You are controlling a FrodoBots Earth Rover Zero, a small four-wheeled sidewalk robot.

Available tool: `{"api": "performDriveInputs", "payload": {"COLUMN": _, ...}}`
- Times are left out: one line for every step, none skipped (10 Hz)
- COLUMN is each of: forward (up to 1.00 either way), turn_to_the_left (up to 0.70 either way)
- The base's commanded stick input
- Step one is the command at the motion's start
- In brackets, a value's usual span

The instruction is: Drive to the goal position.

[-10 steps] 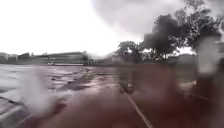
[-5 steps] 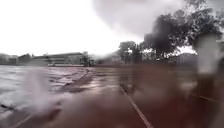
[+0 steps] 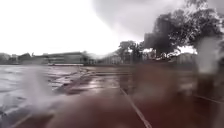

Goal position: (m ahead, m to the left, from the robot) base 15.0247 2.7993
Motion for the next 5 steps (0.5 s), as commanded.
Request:
{"api": "performDriveInputs", "payload": {"forward": 0.45, "turn_to_the_left": 0.00}}
{"api": "performDriveInputs", "payload": {"forward": 0.45, "turn_to_the_left": 0.00}}
{"api": "performDriveInputs", "payload": {"forward": 0.45, "turn_to_the_left": 0.00}}
{"api": "performDriveInputs", "payload": {"forward": 0.45, "turn_to_the_left": 0.00}}
{"api": "performDriveInputs", "payload": {"forward": 0.45, "turn_to_the_left": 0.00}}
